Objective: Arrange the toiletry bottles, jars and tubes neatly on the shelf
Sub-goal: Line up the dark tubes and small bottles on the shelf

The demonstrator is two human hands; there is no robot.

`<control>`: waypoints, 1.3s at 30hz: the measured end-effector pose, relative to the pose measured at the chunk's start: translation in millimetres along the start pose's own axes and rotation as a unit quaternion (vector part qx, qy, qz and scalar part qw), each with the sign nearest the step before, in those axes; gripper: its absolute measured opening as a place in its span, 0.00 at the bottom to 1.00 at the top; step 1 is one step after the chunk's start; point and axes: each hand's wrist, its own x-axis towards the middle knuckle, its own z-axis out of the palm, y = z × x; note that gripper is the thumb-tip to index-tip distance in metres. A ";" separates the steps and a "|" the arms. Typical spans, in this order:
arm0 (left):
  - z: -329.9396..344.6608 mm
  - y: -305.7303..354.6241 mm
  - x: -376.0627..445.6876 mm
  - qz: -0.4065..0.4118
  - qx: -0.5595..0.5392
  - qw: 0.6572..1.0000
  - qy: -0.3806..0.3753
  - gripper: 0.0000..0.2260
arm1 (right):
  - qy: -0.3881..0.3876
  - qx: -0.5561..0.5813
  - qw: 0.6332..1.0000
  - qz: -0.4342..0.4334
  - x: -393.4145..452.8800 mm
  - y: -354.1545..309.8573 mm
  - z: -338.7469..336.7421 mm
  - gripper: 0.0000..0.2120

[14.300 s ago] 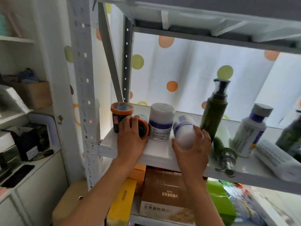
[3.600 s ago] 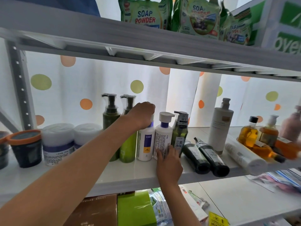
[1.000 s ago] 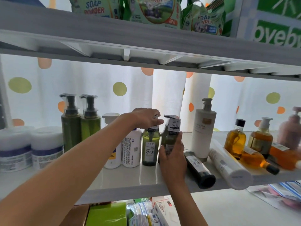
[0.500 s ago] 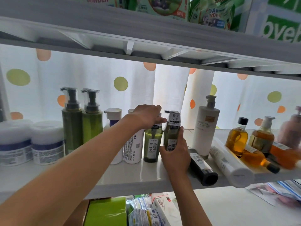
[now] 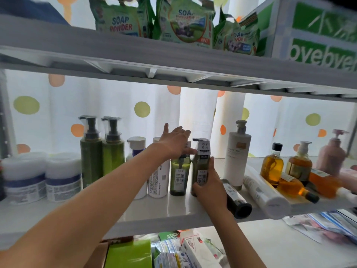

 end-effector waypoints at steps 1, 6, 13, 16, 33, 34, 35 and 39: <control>-0.1 2.5 0.1 0.000 -0.004 1.000 0.002 0.39 | -0.010 -0.010 1.000 -0.005 0.5 0.0 -5.8 0.46; -7.3 26.6 3.8 0.025 0.018 0.998 0.054 0.37 | 0.055 -0.097 0.994 0.015 6.0 4.7 -38.8 0.25; -14.7 54.8 13.9 0.056 -0.013 0.997 0.044 0.20 | -0.054 -0.193 0.971 0.132 2.9 23.9 -75.2 0.18; -12.3 54.9 18.6 0.036 -0.043 0.997 0.058 0.09 | -0.118 -0.183 0.959 0.182 3.6 30.4 -73.2 0.24; -5.8 56.0 21.7 -0.016 -0.131 0.988 0.076 0.12 | 0.114 0.068 0.988 0.073 23.7 49.8 -14.3 0.17; -5.1 55.9 22.1 -0.018 -0.138 0.987 0.077 0.12 | 0.118 0.086 0.987 0.068 25.7 50.2 -12.3 0.16; -4.9 55.6 22.7 -0.020 -0.142 0.987 0.077 0.13 | 0.117 0.109 0.985 0.062 28.0 51.2 -10.0 0.16; -3.8 55.2 22.8 -0.024 -0.150 0.985 0.078 0.17 | 0.096 0.189 0.976 0.043 28.6 54.7 -6.1 0.18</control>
